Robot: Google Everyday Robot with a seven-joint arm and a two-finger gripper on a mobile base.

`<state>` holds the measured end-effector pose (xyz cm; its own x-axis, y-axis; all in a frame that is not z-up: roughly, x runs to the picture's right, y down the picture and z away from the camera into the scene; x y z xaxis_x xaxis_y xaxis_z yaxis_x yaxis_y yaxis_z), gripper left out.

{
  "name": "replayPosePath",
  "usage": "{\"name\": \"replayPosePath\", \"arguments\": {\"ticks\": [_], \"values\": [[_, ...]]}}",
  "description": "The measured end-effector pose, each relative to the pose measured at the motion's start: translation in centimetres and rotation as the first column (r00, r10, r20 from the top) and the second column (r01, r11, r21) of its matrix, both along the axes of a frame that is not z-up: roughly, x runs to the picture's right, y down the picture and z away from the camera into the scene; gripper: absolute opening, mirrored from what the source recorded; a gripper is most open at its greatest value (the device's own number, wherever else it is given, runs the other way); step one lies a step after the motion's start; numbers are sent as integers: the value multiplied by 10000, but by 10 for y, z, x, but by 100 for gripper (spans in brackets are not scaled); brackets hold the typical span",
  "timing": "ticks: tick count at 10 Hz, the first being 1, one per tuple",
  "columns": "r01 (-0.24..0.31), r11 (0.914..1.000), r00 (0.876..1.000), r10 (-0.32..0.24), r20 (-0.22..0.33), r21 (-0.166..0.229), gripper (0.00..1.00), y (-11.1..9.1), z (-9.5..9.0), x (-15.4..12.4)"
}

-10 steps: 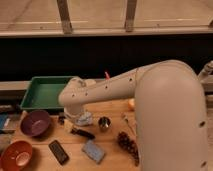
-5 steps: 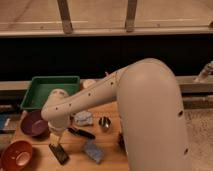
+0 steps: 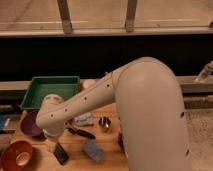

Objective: Place eraser in table surface

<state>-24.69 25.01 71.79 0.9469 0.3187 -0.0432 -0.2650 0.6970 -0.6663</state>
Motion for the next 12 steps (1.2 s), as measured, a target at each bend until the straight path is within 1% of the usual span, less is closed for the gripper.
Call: {"name": "replayPosePath", "arguments": {"ticks": [4, 5, 6, 8, 10, 12], "values": [[38, 10000, 10000, -38, 64, -55, 70, 1, 1, -1], [39, 9998, 9999, -36, 138, -214, 70, 6, 4, -4], [61, 9993, 9997, -53, 236, -371, 70, 16, 8, -8], [35, 9987, 9995, -19, 315, -517, 70, 24, 11, -11], [-79, 9982, 9995, 98, 315, -603, 70, 28, 10, -10], [-157, 9978, 9996, 173, 232, -642, 70, 33, 12, -9]]}}
